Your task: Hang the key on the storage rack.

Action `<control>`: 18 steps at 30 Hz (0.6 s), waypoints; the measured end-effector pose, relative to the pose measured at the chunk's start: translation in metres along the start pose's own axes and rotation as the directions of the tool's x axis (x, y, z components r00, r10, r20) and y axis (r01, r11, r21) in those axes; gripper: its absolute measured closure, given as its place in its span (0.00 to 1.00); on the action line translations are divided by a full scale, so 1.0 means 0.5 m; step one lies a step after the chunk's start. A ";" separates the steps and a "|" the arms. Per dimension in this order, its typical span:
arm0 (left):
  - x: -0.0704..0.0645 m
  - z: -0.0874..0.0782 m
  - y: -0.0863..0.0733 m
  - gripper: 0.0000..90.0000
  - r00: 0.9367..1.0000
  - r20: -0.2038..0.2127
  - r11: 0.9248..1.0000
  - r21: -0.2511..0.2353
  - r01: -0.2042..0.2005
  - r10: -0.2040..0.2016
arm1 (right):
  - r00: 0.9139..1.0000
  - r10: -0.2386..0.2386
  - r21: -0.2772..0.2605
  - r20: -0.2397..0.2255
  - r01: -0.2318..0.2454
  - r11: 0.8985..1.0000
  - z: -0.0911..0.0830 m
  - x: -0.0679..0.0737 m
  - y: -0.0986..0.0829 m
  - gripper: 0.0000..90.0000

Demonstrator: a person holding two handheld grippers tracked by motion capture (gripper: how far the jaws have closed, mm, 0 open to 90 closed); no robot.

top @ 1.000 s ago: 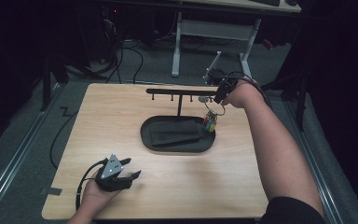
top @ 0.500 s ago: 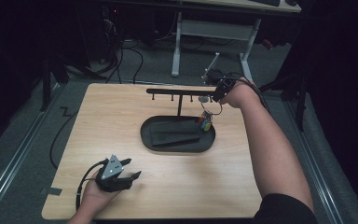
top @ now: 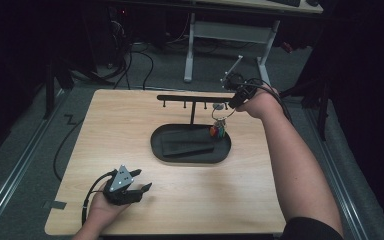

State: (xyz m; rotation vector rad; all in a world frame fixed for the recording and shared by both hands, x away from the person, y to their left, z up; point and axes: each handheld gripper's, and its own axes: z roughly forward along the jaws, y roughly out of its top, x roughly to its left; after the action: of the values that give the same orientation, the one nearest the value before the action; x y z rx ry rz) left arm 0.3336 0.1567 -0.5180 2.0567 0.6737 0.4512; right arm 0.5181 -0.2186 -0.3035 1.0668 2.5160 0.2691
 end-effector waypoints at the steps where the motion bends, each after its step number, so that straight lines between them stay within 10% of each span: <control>1: 0.000 0.001 0.000 0.42 1.000 -0.001 1.000 -0.001 0.002 -0.002 | 1.000 0.018 -0.013 0.000 -0.018 1.000 -0.003 0.000 -0.007 0.73; 18: -0.004 0.004 -0.006 0.37 1.000 -0.007 1.000 0.007 0.017 -0.017 | 0.988 0.146 -0.177 -0.054 -0.153 0.972 0.027 0.047 -0.187 0.41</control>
State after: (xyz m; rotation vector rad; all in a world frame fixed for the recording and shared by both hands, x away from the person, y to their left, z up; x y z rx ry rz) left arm 0.3324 0.1557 -0.5216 2.0557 0.6969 0.4466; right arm 0.4487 -0.2660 -0.3523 1.1885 2.3940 0.5560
